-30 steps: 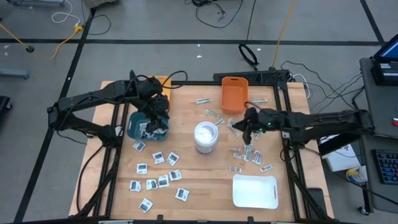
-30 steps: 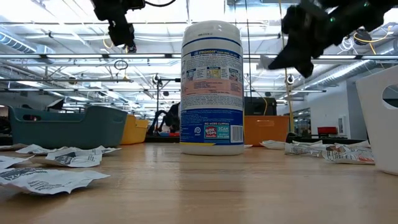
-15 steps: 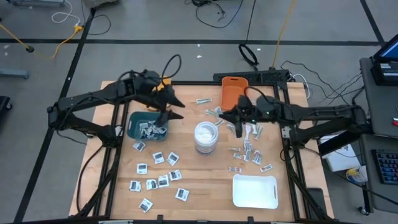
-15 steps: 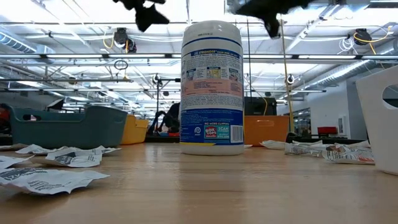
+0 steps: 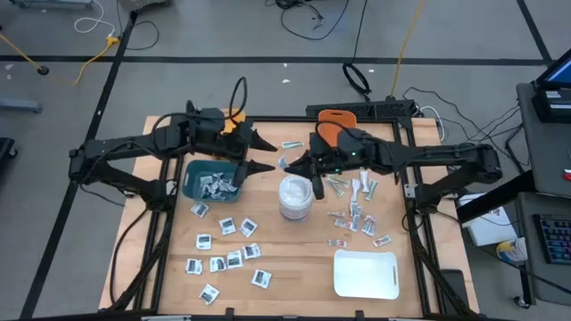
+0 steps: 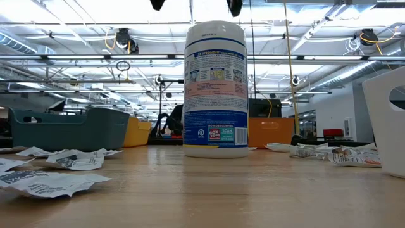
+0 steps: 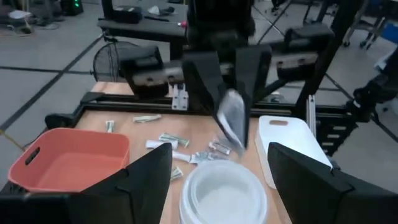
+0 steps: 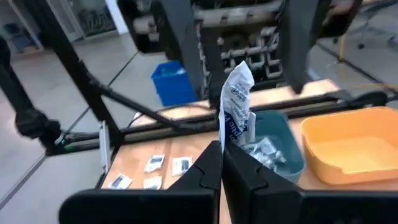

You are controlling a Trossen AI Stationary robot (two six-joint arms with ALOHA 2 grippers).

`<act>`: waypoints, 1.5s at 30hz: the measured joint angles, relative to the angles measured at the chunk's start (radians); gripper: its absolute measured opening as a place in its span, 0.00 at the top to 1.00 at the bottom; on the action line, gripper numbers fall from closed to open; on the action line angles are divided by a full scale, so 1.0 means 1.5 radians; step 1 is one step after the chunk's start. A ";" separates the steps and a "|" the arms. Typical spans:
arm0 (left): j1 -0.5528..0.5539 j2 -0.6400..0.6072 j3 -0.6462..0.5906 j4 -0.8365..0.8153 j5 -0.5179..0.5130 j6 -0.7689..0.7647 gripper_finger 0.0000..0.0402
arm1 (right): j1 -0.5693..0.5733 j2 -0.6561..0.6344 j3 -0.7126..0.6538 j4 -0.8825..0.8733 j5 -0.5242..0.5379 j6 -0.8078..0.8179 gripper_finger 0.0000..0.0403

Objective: Pick & Place First Aid Supplies
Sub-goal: Put the blue pad into the blue bin

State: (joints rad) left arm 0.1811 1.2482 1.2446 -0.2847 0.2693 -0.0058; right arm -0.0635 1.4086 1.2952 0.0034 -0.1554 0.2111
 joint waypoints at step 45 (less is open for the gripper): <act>0.023 0.001 0.000 -0.244 0.023 -0.074 1.00 | -0.001 -0.060 0.002 -0.114 0.002 -0.164 0.50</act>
State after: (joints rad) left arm 0.2149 1.2490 1.2446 -0.6507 0.3037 -0.1166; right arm -0.0650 1.3192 1.2984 -0.1675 -0.1525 -0.0354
